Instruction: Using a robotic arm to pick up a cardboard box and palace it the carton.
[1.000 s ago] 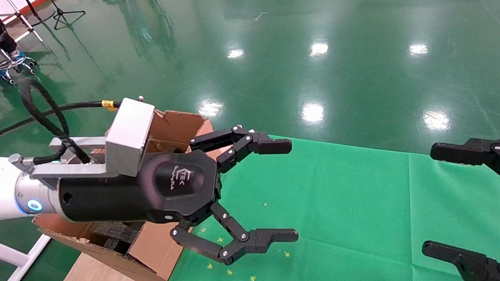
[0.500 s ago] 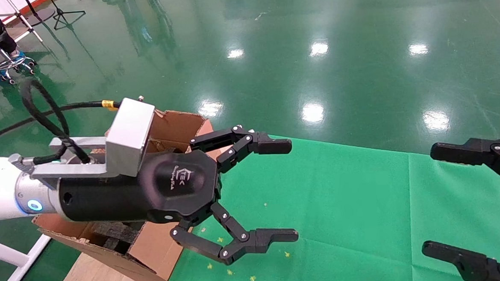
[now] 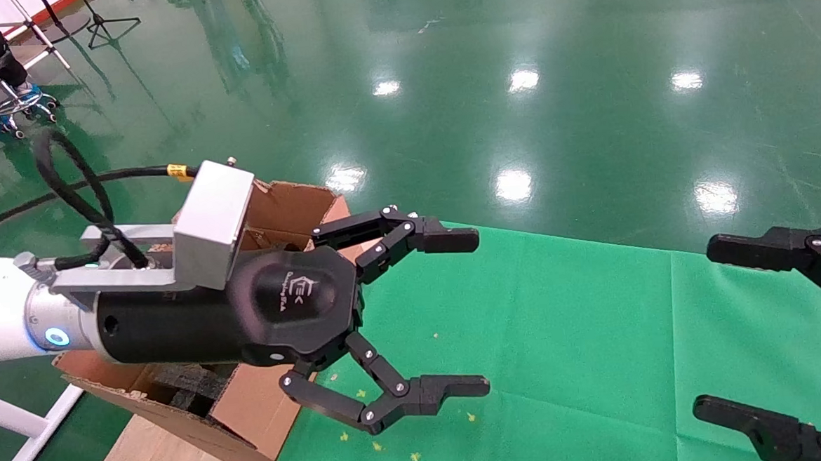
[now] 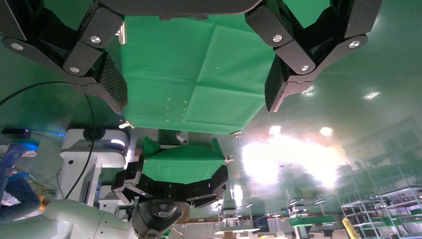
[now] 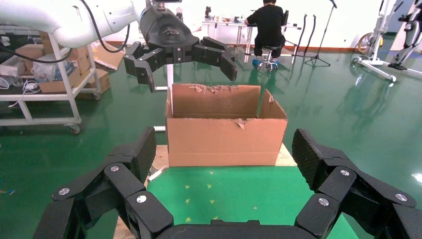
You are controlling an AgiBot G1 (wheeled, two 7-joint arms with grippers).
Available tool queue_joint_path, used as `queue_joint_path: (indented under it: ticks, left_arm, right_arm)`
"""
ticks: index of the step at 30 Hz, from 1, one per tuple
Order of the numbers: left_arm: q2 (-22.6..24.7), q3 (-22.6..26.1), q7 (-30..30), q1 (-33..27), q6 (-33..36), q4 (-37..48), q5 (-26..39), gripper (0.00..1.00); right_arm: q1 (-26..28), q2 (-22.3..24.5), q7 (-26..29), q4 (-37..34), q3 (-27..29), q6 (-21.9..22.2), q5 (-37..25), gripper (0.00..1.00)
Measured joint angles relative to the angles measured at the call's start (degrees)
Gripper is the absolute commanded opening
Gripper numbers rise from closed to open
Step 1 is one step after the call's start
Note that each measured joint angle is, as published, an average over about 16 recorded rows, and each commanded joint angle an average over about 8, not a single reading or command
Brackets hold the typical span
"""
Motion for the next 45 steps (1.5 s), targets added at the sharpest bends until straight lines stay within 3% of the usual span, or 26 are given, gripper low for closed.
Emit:
queue_joint_path:
  ticks: [45]
  left_arm:
    - [0.0, 0.0, 0.0, 0.0, 0.0, 0.0, 0.0, 1.0]
  right_arm:
    - [0.0, 0.0, 0.0, 0.0, 0.0, 0.0, 0.0, 1.0]
